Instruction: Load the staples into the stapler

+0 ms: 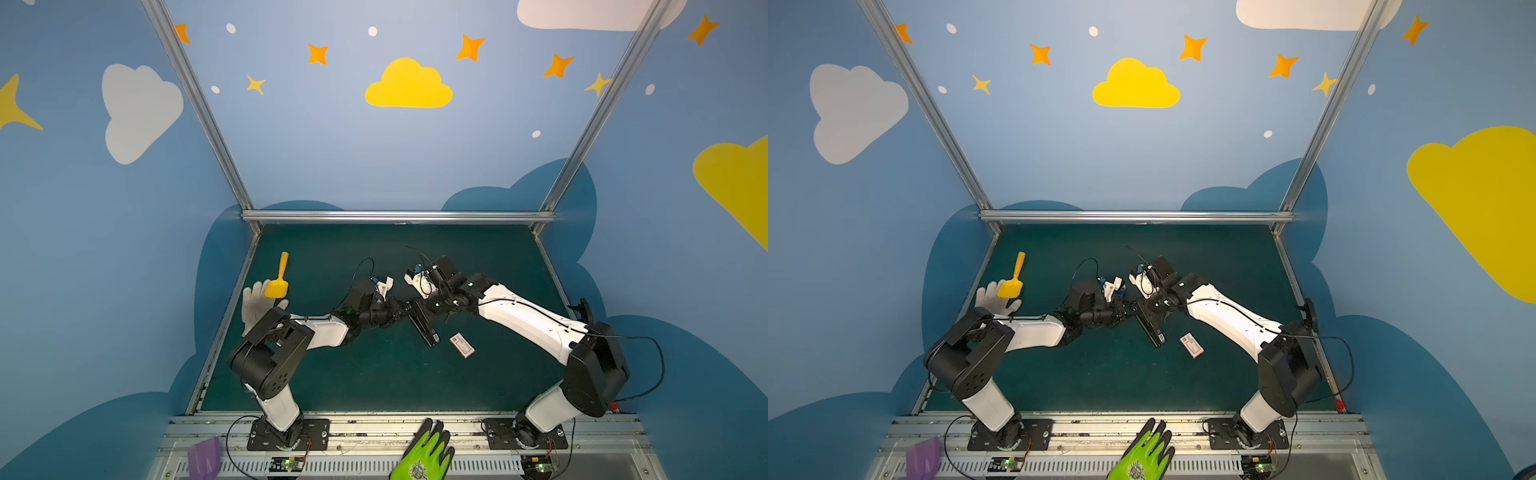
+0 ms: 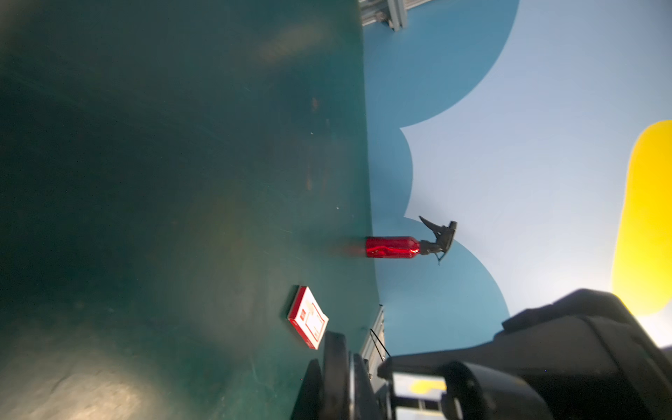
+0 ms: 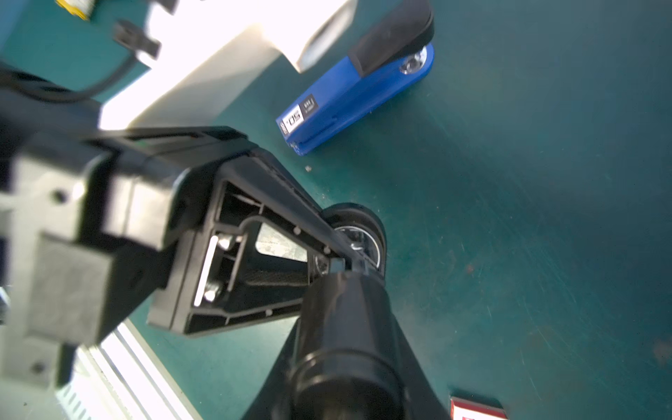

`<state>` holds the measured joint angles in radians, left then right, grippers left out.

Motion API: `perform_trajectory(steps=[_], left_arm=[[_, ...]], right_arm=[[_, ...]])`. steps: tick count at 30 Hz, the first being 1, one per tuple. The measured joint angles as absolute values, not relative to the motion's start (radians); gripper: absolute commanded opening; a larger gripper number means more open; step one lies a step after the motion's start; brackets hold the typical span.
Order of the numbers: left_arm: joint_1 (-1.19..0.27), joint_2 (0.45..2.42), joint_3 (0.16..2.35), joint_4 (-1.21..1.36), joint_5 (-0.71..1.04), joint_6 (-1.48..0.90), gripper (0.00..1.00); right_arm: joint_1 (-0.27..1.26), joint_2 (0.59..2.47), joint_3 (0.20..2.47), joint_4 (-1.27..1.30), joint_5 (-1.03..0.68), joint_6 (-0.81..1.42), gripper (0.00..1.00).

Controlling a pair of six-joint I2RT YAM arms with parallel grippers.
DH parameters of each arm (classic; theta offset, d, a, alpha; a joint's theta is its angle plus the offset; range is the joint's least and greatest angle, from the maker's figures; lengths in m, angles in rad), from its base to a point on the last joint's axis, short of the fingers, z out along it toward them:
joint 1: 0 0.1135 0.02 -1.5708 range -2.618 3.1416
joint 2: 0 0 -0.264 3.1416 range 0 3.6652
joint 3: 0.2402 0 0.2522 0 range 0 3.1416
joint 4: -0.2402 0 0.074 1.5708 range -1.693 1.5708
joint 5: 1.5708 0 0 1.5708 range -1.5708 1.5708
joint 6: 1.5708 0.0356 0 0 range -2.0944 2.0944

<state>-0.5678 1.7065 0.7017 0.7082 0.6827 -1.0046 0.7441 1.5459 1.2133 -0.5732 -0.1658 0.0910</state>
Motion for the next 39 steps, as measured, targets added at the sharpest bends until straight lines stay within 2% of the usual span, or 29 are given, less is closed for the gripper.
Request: perform_trajectory(steps=[6, 12, 23, 35, 39], left_arm=[[-0.472, 1.72, 0.595, 0.806, 0.687, -1.14, 0.04], [-0.408, 1.711, 0.552, 0.867, 0.696, -1.206, 0.04], [-0.276, 1.605, 0.527, 0.879, 0.719, -1.28, 0.04], [-0.233, 1.475, 0.516, 0.761, 0.715, -1.266, 0.04], [-0.224, 1.475, 0.483, 0.778, 0.691, -1.291, 0.04]], right_arm=[[0.68, 1.313, 1.065, -0.459, -0.252, 0.1, 0.0], [0.667, 1.119, 0.854, -0.28, -0.264, 0.107, 0.0], [0.658, 0.916, 0.585, -0.04, -0.299, 0.16, 0.01], [0.658, 0.891, 0.484, 0.069, -0.336, 0.223, 0.29], [0.656, 0.912, 0.484, 0.03, -0.298, 0.258, 0.47]])
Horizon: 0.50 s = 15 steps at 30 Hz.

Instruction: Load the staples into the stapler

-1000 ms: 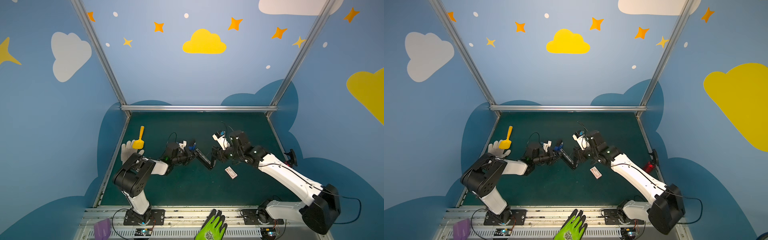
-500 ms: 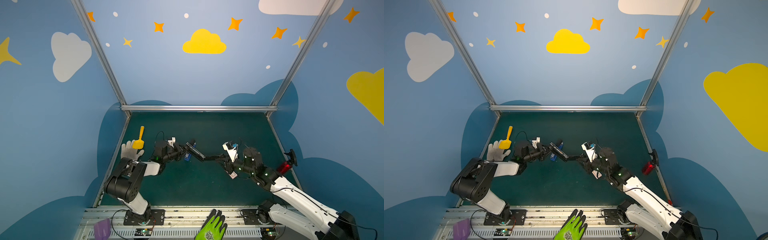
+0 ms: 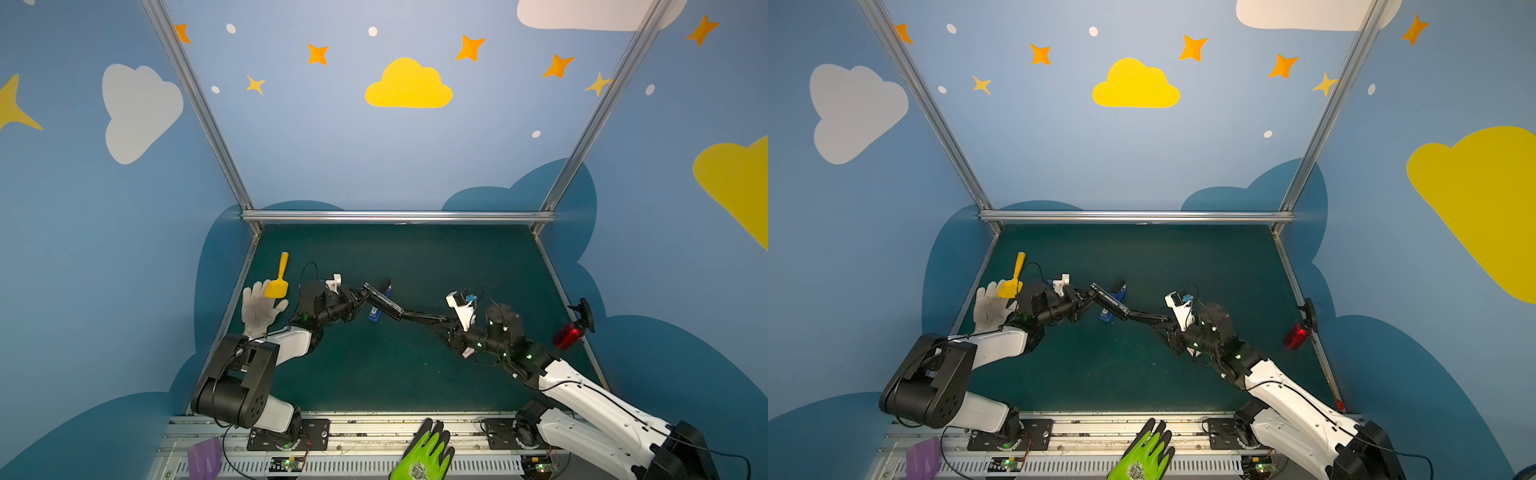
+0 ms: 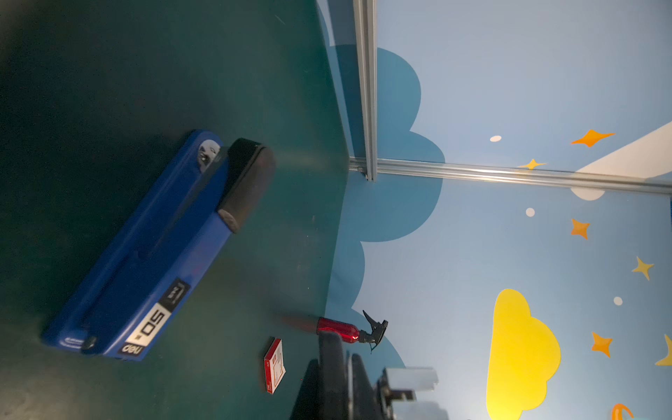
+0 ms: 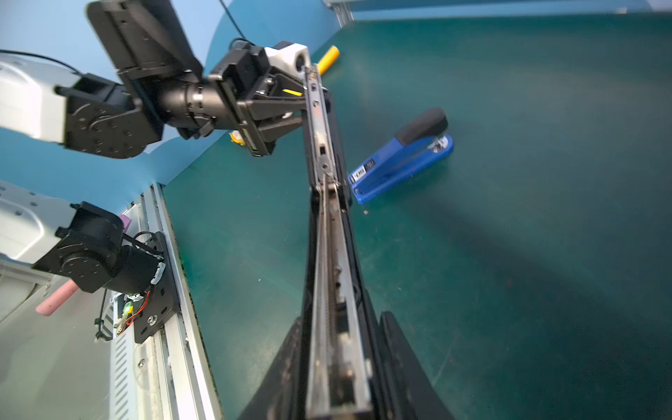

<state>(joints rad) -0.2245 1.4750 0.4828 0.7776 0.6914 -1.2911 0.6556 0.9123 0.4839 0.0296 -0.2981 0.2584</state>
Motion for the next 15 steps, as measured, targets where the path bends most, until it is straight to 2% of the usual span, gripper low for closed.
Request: perform_trajectory(steps=[4, 15], left_arm=[[-0.191, 1.475, 0.478, 0.78, 0.635, -1.299, 0.04], [-0.225, 1.475, 0.484, 0.78, 0.601, -1.287, 0.04]], right_arm=[[0.641, 0.923, 0.483, -0.039, -0.223, 0.298, 0.54], [0.641, 0.946, 0.521, -0.032, -0.208, 0.27, 0.55]])
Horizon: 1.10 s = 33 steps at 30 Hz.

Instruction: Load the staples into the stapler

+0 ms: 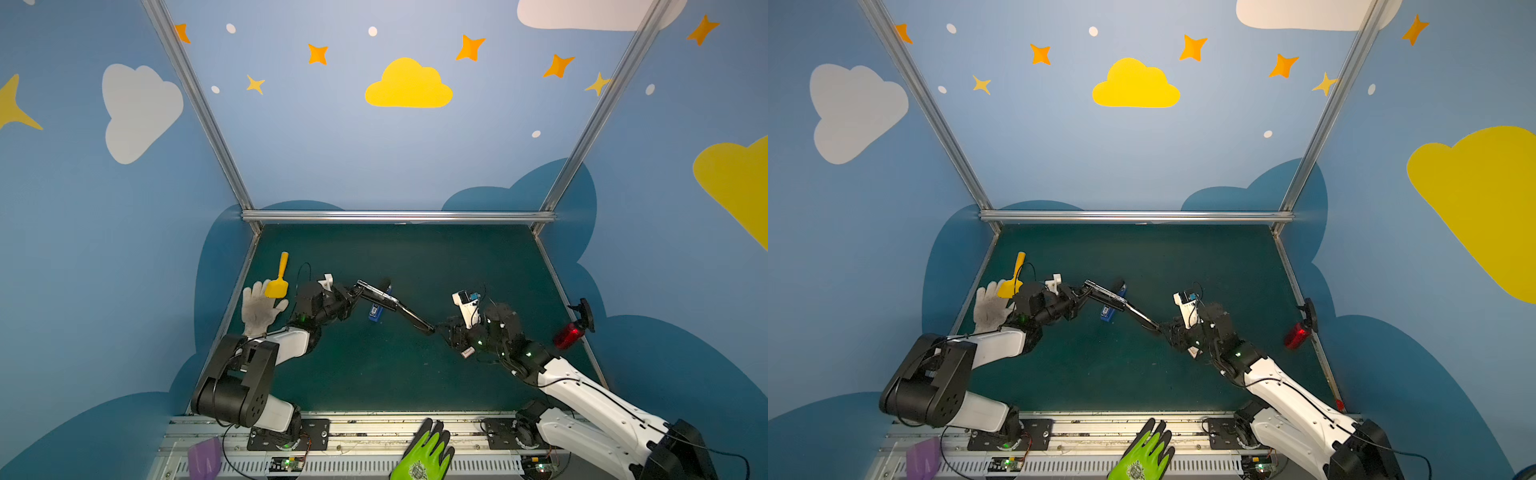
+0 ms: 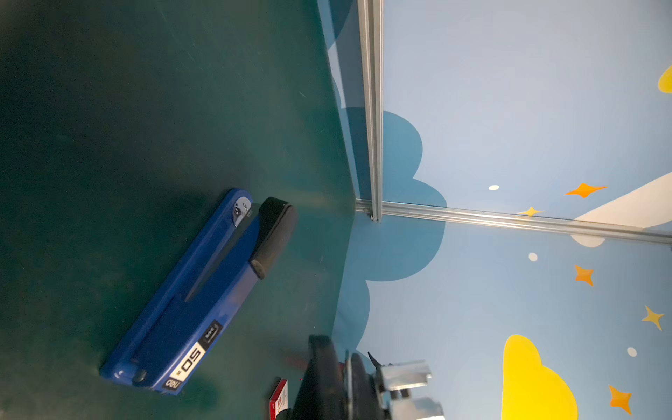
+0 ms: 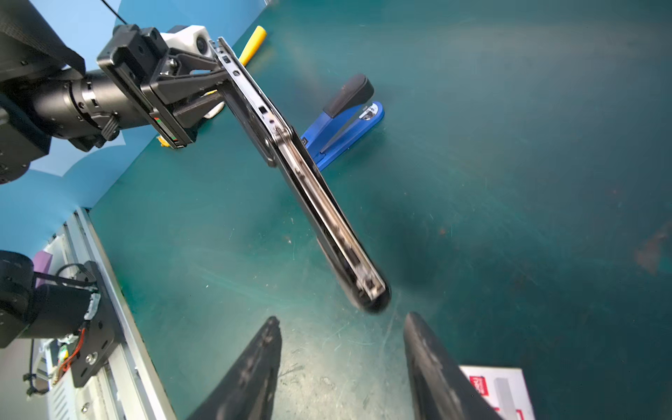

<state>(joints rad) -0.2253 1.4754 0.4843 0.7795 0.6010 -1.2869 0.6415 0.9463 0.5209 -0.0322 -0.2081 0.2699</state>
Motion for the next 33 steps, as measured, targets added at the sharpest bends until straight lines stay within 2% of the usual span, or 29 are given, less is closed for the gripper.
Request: perform_trajectory(steps=[5, 6, 7, 17, 24, 30, 33], left_arm=[[-0.258, 1.485, 0.498, 0.784, 0.616, -1.276, 0.04], [-0.268, 1.491, 0.505, 0.786, 0.621, -1.274, 0.04], [-0.278, 1.496, 0.512, 0.788, 0.624, -1.272, 0.04], [-0.347, 1.51, 0.54, 0.817, 0.671, -1.254, 0.04], [-0.352, 1.513, 0.54, 0.832, 0.688, -1.253, 0.04], [-0.352, 1.544, 0.541, 0.852, 0.698, -1.256, 0.04], [-0.352, 1.568, 0.546, 0.86, 0.697, -1.261, 0.04]], right_arm=[[0.642, 1.132, 0.734, -0.074, -0.273, 0.244, 0.58], [0.642, 1.18, 0.785, -0.077, -0.294, 0.237, 0.79], [0.643, 1.225, 0.834, -0.084, -0.318, 0.232, 0.8], [0.668, 1.523, 1.057, -0.125, -0.456, 0.179, 0.71], [0.688, 1.598, 1.097, -0.16, -0.495, 0.152, 0.5], [0.689, 1.621, 1.121, -0.197, -0.507, 0.137, 0.21], [0.692, 1.629, 1.131, -0.21, -0.509, 0.121, 0.11]])
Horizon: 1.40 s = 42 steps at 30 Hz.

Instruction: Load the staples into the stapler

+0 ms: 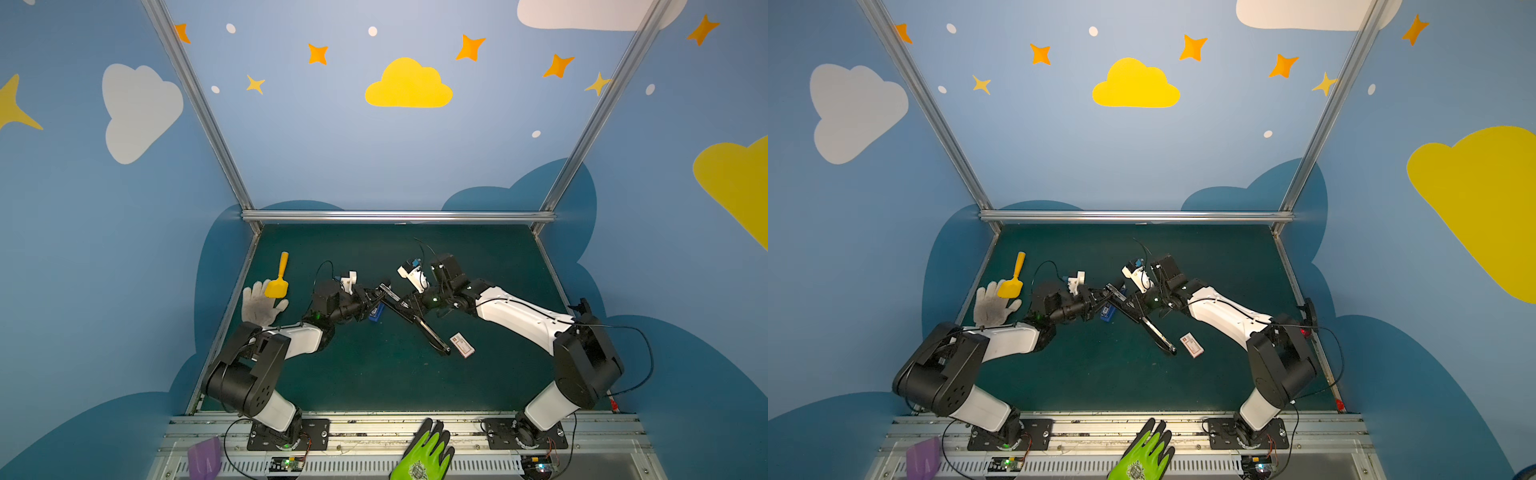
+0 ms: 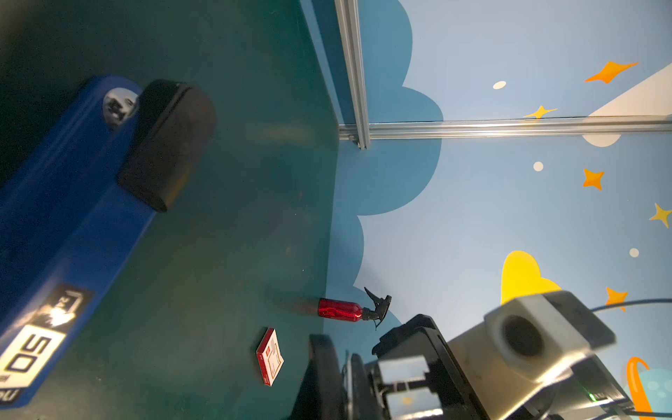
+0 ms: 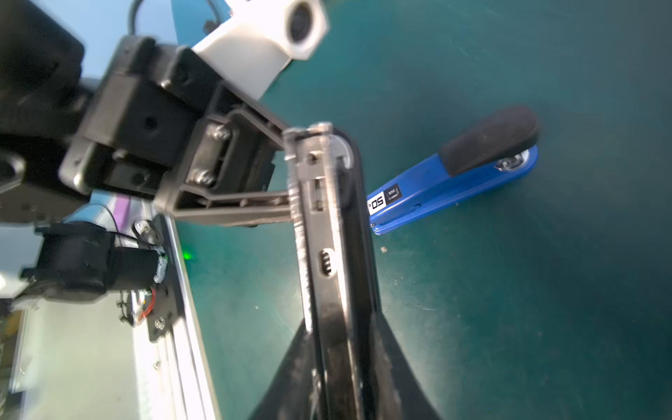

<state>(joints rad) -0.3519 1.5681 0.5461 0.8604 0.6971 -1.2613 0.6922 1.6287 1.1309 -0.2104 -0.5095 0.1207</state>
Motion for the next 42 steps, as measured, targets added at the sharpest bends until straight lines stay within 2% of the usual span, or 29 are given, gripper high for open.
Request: perform_trajectory(steps=[1, 2, 6, 9, 18, 28, 34, 36, 39, 42], left_arm=[[-0.352, 1.574, 0.547, 0.862, 0.698, -1.262, 0.04], [-0.352, 1.578, 0.547, 0.862, 0.699, -1.265, 0.09], [-0.352, 1.584, 0.558, 0.857, 0.691, -1.268, 0.44], [-0.347, 1.584, 0.561, 0.82, 0.678, -1.264, 0.56], [-0.291, 1.53, 0.554, 0.654, 0.635, -1.226, 0.58], [-0.284, 1.374, 0.542, 0.438, 0.587, -1.124, 0.59], [-0.284, 1.341, 0.517, 0.39, 0.573, -1.101, 0.59], [-0.284, 1.34, 0.502, 0.38, 0.57, -1.099, 0.59], [-0.284, 1.339, 0.485, 0.365, 0.567, -1.098, 0.59], [-0.284, 1.339, 0.48, 0.355, 0.565, -1.097, 0.59]], right_arm=[[0.695, 1.631, 1.134, -0.216, -0.503, 0.116, 0.08], [0.696, 1.634, 1.14, -0.224, -0.495, 0.117, 0.06], [0.696, 1.648, 1.163, -0.25, -0.477, 0.115, 0.0], [0.696, 1.655, 1.2, -0.288, -0.442, 0.134, 0.0], [0.635, 1.808, 1.376, -0.486, -0.195, 0.294, 0.0], [0.523, 2.055, 1.636, -0.673, 0.073, 0.541, 0.0], [0.508, 2.148, 1.713, -0.723, 0.165, 0.618, 0.04], [0.498, 2.17, 1.72, -0.727, 0.171, 0.634, 0.12], [0.48, 2.184, 1.725, -0.727, 0.178, 0.653, 0.37], [0.471, 2.184, 1.725, -0.733, 0.181, 0.672, 0.51]])
